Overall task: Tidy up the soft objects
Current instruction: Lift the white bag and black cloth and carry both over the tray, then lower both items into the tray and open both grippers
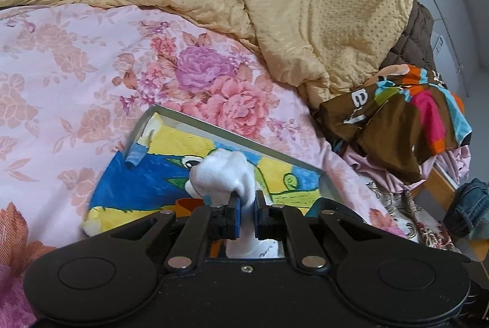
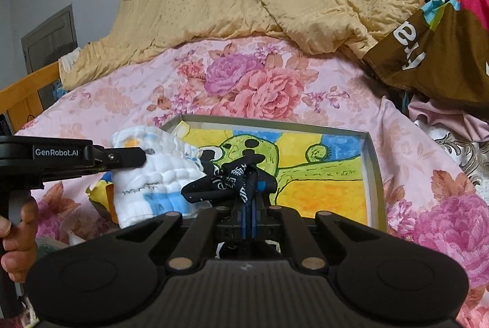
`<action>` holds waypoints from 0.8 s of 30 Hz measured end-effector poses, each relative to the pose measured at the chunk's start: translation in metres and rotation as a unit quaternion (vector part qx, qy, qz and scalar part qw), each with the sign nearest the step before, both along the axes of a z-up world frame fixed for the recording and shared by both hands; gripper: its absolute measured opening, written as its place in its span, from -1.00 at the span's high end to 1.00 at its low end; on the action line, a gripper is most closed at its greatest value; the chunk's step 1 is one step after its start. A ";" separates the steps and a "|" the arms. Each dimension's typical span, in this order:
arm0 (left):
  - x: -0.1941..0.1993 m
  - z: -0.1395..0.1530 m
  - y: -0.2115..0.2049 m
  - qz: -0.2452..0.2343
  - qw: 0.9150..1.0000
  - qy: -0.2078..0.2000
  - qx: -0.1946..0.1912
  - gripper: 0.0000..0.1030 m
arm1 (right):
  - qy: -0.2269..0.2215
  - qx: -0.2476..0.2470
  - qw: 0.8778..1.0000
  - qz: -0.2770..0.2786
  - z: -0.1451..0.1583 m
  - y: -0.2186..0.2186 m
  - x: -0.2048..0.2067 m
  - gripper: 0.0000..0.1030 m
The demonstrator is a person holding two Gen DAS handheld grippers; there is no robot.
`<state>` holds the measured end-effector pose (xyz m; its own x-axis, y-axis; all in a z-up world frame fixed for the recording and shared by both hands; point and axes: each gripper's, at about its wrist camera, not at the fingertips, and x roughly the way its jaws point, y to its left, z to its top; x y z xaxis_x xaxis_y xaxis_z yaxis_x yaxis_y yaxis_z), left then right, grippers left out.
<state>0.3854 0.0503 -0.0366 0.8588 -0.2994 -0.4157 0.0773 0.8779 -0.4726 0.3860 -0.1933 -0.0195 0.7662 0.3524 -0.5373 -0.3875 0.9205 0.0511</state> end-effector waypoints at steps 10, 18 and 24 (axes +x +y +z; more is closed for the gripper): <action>0.011 -0.008 0.007 0.016 0.999 0.029 0.023 0.82 | 0.023 -0.011 1.000 -0.008 -0.010 0.006 0.014 0.91; 0.013 -0.011 0.005 0.016 0.998 0.045 0.036 0.72 | 0.036 -0.011 0.999 -0.022 -0.016 0.003 0.018 0.79; 0.013 -0.010 -0.001 0.020 0.997 0.047 0.061 0.61 | 0.037 -0.010 0.999 -0.029 -0.016 0.002 0.018 0.44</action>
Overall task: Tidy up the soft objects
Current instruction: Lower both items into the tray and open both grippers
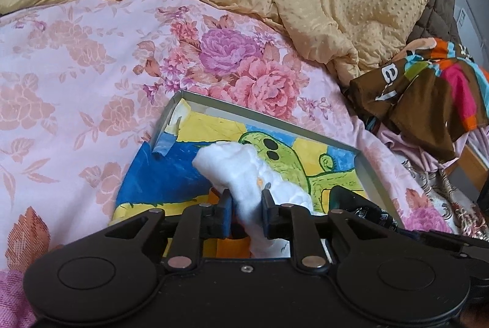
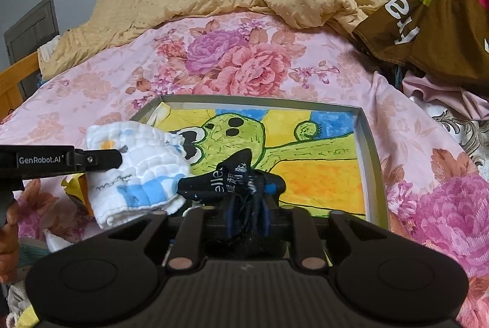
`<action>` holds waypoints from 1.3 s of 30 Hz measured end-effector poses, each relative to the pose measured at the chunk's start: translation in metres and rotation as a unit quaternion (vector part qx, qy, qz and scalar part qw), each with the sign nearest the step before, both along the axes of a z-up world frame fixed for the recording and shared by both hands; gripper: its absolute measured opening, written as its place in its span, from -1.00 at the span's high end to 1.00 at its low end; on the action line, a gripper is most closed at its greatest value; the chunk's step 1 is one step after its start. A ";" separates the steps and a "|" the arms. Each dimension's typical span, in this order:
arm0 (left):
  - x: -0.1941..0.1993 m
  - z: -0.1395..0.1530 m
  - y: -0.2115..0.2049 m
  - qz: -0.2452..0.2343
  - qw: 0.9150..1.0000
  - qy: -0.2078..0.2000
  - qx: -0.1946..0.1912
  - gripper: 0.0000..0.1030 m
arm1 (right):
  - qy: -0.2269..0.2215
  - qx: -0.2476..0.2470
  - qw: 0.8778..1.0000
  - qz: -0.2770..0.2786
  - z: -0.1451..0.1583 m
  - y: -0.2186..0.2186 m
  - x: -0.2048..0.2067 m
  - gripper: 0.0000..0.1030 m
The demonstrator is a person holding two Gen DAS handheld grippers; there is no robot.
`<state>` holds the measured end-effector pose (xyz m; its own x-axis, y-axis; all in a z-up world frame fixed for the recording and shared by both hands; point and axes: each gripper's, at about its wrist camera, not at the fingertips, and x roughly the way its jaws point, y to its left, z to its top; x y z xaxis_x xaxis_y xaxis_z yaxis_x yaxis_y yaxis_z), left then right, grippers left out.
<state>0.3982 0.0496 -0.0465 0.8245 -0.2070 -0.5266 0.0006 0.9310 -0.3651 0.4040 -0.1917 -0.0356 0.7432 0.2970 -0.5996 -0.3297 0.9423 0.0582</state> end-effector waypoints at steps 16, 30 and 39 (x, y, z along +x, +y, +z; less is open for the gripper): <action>-0.026 0.024 -0.020 -0.011 0.998 -0.025 0.052 -0.13 | -0.028 0.027 0.999 -0.017 0.020 -0.014 -0.021 -0.31; -0.080 0.059 -0.030 -0.002 0.994 -0.075 0.084 -0.58 | -0.083 0.056 0.995 -0.028 0.057 -0.033 -0.062 -0.74; -0.118 0.084 -0.036 0.004 0.990 -0.112 0.086 -0.80 | -0.110 0.069 0.991 -0.041 0.074 -0.047 -0.100 -0.89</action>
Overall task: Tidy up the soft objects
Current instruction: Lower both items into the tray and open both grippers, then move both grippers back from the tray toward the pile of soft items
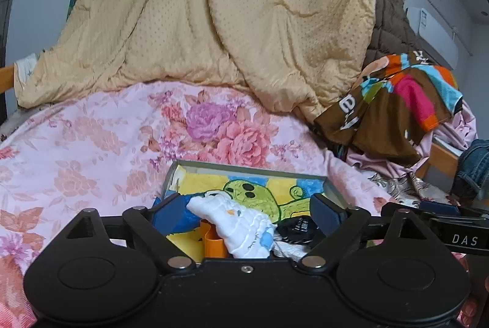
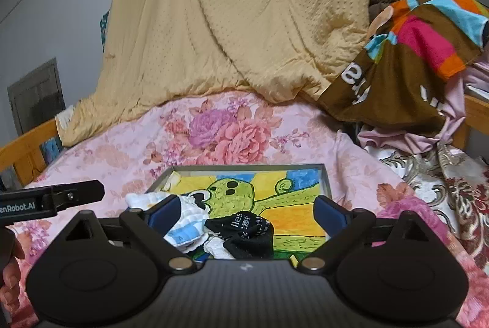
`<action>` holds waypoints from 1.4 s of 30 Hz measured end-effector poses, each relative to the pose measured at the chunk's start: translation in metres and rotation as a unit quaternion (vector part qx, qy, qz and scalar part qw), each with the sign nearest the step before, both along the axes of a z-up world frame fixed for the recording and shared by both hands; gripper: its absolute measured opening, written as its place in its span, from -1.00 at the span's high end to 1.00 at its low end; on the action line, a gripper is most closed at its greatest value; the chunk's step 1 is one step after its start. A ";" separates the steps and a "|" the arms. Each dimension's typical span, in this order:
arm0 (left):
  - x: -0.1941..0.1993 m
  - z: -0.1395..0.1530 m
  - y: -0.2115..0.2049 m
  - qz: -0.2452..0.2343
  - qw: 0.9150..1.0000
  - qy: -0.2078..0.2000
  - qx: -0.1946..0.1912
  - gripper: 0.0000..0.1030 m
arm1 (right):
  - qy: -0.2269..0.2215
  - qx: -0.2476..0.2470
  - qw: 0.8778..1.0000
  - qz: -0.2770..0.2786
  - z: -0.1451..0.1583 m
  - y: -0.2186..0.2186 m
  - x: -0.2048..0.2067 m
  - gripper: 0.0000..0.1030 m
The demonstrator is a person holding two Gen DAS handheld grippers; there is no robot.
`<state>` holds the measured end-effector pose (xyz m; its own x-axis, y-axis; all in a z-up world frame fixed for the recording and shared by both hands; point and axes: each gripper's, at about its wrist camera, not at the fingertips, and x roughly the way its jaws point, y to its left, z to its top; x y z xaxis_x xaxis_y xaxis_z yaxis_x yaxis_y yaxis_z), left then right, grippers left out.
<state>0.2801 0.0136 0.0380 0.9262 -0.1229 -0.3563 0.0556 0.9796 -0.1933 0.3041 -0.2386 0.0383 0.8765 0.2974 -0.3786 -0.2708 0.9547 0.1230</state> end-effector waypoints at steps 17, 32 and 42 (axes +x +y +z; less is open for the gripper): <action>-0.081 0.018 -0.007 -0.001 0.999 -0.035 0.006 -0.98 | -0.034 0.018 0.999 -0.010 0.017 -0.018 -0.082 -0.99; -0.135 0.012 -0.008 -0.009 0.999 -0.032 0.016 -0.98 | -0.052 -0.006 0.999 -0.006 0.019 -0.016 -0.142 -0.99; -0.164 0.004 -0.004 -0.007 1.000 -0.017 0.011 -0.98 | -0.043 -0.008 0.999 -0.002 0.012 -0.017 -0.170 -0.99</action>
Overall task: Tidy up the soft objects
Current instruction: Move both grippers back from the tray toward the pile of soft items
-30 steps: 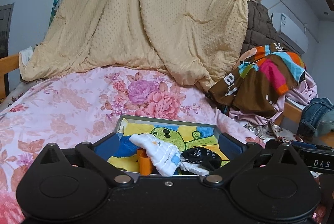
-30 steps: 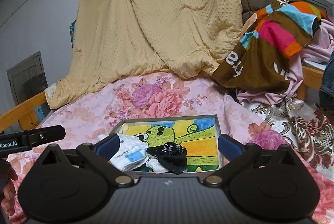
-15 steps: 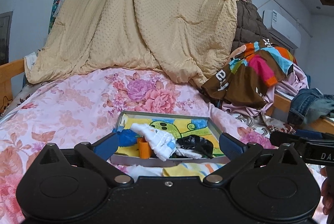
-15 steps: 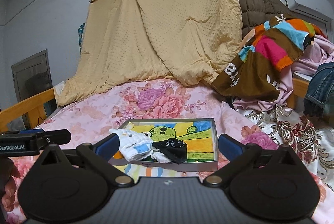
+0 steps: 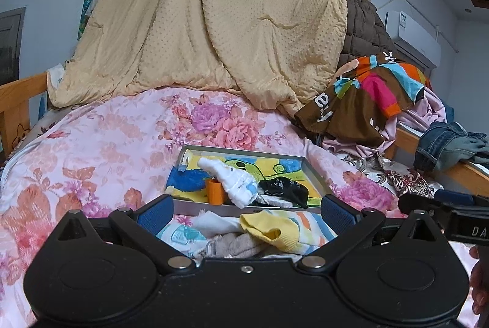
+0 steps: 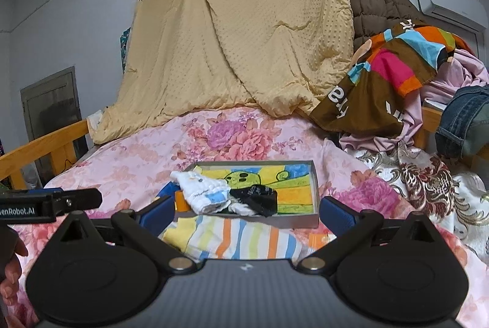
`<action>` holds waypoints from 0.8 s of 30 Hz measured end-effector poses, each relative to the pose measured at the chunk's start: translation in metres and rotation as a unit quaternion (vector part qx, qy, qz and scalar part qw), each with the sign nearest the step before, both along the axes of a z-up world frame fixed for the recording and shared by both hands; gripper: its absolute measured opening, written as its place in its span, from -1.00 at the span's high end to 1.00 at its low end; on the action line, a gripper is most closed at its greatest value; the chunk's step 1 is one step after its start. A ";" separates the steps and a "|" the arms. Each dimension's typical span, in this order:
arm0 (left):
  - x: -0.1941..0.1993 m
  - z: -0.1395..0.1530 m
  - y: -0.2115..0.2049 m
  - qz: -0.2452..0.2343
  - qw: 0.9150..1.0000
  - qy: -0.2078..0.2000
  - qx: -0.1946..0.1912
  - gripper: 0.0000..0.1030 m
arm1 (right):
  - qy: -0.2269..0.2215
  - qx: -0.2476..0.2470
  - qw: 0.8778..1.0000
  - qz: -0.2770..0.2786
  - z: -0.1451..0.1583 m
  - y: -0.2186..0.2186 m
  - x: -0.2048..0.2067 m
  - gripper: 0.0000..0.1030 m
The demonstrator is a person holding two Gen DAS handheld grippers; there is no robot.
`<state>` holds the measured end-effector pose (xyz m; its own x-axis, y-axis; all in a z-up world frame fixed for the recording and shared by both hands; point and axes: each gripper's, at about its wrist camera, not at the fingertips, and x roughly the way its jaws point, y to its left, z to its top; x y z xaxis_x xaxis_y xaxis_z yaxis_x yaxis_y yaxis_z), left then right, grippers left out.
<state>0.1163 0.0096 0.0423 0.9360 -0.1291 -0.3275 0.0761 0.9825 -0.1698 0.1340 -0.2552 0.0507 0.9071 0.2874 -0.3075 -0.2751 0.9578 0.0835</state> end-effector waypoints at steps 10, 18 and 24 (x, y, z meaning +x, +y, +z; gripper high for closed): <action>-0.020 -0.009 0.003 -0.005 0.999 0.034 0.007 -0.98 | 0.018 -0.013 1.000 0.002 -0.009 0.001 -0.020 -0.99; -0.026 -0.021 0.011 -0.011 0.996 0.090 0.008 -0.98 | 0.035 -0.041 0.998 0.018 -0.018 0.009 -0.032 -0.99; -0.026 -0.029 0.017 -0.015 0.992 0.128 0.008 -0.98 | 0.048 -0.069 0.996 0.036 -0.024 0.021 -0.034 -0.99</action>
